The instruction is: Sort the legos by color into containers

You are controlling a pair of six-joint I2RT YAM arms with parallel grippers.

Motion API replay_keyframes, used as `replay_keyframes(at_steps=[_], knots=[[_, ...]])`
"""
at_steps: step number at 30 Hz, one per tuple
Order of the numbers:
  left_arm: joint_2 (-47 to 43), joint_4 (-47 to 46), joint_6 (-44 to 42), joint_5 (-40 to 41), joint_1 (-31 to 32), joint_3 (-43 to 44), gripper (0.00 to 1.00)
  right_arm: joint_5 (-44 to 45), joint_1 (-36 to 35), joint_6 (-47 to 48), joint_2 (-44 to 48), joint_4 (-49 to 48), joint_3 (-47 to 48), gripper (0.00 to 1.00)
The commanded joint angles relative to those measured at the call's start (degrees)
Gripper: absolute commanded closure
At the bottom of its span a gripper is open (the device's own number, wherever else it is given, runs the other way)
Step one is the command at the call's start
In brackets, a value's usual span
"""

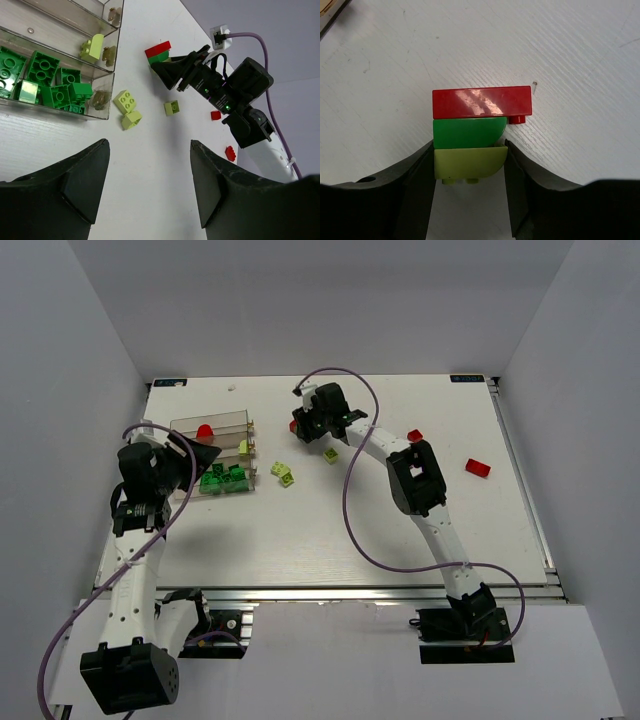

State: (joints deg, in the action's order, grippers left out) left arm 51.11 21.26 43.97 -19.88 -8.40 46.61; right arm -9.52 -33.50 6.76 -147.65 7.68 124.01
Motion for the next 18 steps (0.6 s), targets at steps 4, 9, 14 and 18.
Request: replay_keyframes(at_steps=[4,9,14,18], knots=[[-1.63,0.28,1.29,0.37,-0.12,1.20,0.25,-2.34,-0.08,3.69,-0.36,-2.76,1.86,0.60],[-1.63,-1.21,4.45,-0.16,-0.12,1.12,0.25,-4.37,-0.08,8.08,5.68,-5.74,-4.01,0.78],[0.74,-5.52,6.92,-4.81,-0.03,-0.11,0.24,-9.89,0.01,11.16,20.17,-17.24,-24.29,0.92],[3.99,-7.81,7.45,-9.47,0.75,0.32,0.24,-14.90,0.10,12.83,29.42,-19.72,-35.04,1.00]])
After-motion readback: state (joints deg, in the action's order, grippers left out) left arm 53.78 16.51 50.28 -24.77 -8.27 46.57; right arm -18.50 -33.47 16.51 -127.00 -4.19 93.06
